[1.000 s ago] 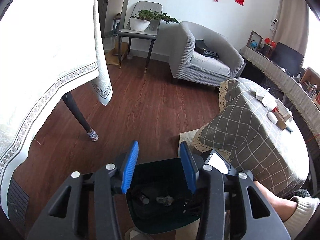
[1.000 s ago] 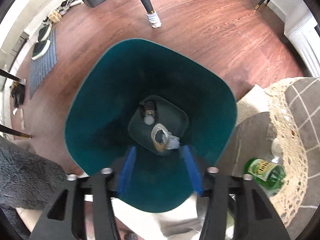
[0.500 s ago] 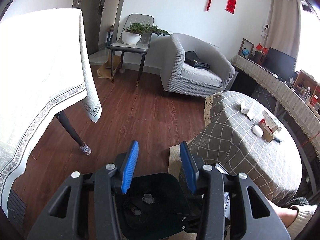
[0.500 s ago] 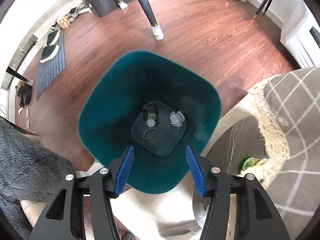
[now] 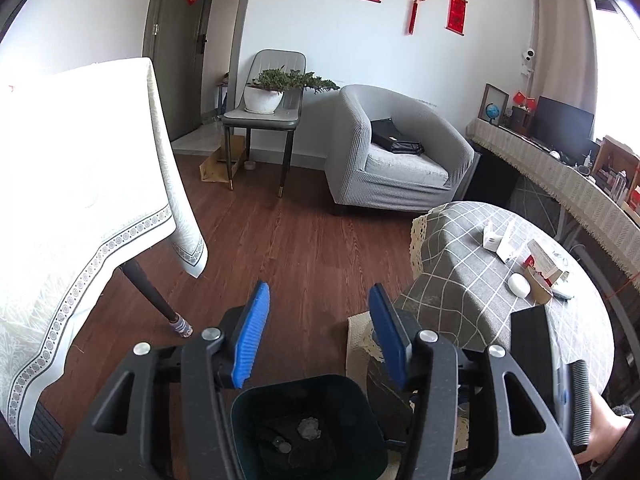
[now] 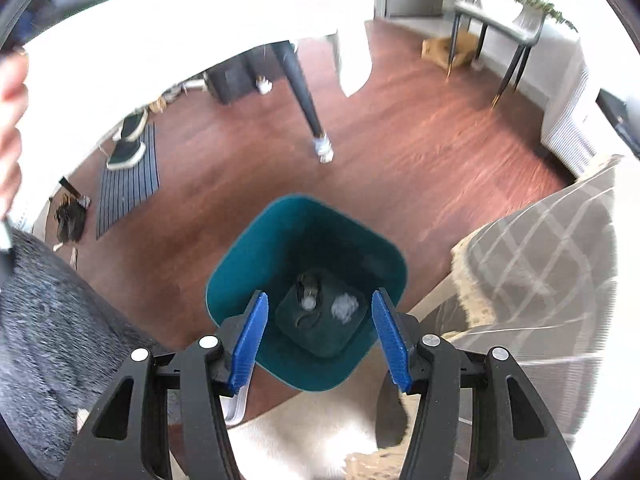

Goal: Collect trash
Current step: 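Move both grippers back to the table, left toward the white round puck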

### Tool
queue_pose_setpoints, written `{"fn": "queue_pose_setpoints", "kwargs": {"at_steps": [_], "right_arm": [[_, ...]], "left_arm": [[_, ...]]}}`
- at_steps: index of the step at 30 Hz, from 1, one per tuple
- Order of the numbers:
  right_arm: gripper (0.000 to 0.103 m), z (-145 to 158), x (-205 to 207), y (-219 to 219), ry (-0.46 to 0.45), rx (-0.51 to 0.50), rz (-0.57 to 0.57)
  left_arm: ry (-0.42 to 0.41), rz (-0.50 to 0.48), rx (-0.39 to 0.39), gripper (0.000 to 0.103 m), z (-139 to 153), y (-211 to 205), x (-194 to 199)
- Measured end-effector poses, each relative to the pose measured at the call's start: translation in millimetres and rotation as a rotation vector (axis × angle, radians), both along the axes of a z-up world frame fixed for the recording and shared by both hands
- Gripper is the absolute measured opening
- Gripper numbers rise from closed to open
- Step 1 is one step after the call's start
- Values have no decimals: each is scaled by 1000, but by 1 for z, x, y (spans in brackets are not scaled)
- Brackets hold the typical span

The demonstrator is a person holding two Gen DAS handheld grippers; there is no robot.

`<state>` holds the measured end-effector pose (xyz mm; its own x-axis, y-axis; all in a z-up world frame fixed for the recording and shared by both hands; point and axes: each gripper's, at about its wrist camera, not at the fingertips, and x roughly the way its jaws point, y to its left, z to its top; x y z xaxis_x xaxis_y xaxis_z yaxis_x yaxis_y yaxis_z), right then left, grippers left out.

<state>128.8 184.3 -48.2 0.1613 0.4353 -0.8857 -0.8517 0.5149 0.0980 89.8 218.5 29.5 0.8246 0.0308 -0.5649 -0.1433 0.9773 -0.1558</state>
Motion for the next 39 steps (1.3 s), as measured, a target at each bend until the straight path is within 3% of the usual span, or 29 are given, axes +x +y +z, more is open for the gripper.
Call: {"fn": "queue_pose_setpoints", "kwargs": {"at_steps": [10,15,32,39], "right_arm": [[52,59,19,-63,-133,108,-128],[52,80,32,-105,-211,139,-240],[52,89,49,-216,-306,142,-468],[65,93,52,-250,-329,164,-547]], "left_arm": [[3,-88,-12,63,0,-40,31],[-12,-163,24,70,-2,-75,43],[9,-313,51,72,-20,-175,95],[54,-362,68,72,-31,-206,114]]}}
